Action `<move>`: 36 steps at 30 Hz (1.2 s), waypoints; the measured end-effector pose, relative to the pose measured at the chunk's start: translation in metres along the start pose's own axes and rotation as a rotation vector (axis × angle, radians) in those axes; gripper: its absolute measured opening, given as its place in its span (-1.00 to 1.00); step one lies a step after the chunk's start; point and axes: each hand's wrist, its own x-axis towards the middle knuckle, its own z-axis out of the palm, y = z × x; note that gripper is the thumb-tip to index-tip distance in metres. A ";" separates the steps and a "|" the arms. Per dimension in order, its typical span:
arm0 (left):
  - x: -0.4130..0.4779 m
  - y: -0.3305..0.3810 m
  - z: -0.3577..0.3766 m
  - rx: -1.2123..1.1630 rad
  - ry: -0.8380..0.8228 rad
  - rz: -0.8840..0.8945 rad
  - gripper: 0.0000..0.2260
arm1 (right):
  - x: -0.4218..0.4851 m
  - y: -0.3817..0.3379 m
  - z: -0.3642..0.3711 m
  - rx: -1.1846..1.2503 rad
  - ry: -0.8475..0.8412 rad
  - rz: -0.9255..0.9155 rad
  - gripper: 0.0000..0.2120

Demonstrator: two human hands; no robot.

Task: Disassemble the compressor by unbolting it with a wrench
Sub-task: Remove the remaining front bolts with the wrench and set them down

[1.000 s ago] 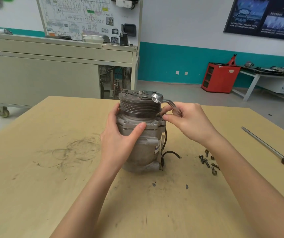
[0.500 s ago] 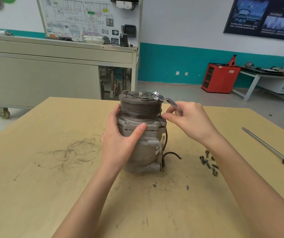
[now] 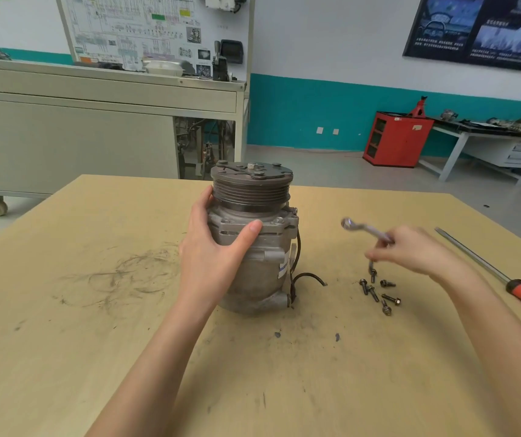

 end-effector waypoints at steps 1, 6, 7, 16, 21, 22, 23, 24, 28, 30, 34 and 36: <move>0.000 0.000 0.000 -0.001 0.003 0.003 -0.21 | 0.003 0.015 0.008 -0.053 -0.032 0.055 -0.80; 0.001 -0.002 0.002 0.002 0.005 0.004 -0.22 | 0.015 0.051 0.030 -0.118 -0.046 0.182 -0.74; 0.001 -0.002 0.001 0.005 0.007 0.005 -0.23 | 0.017 0.053 0.032 -0.117 -0.046 0.189 -0.74; 0.003 -0.003 0.000 0.002 0.005 0.023 -0.23 | 0.023 0.045 0.038 -0.043 0.055 0.214 -0.69; 0.003 -0.005 0.000 -0.008 -0.007 0.031 -0.25 | 0.006 0.020 0.019 0.461 0.482 0.058 -0.60; 0.003 -0.005 0.000 -0.009 -0.008 0.036 -0.26 | 0.001 0.012 0.015 0.589 0.559 0.019 -0.61; 0.003 -0.006 0.000 -0.009 -0.009 0.039 -0.26 | -0.005 0.003 0.010 0.659 0.625 -0.028 -0.61; 0.004 -0.006 -0.001 -0.012 -0.011 0.041 -0.25 | -0.010 -0.005 0.005 0.655 0.674 -0.081 -0.62; 0.007 -0.007 -0.006 -0.044 -0.045 0.035 -0.18 | -0.030 -0.038 -0.011 0.752 0.527 -0.337 -0.60; 0.012 -0.009 -0.012 -0.063 -0.075 0.020 -0.15 | -0.043 -0.052 -0.008 0.959 0.366 -0.466 -0.63; 0.022 -0.010 -0.022 -0.136 -0.242 -0.021 -0.12 | -0.063 -0.074 0.005 1.146 0.328 -0.644 -0.60; 0.023 -0.010 -0.021 -0.157 -0.280 -0.033 -0.13 | -0.070 -0.082 0.010 1.200 0.315 -0.708 -0.61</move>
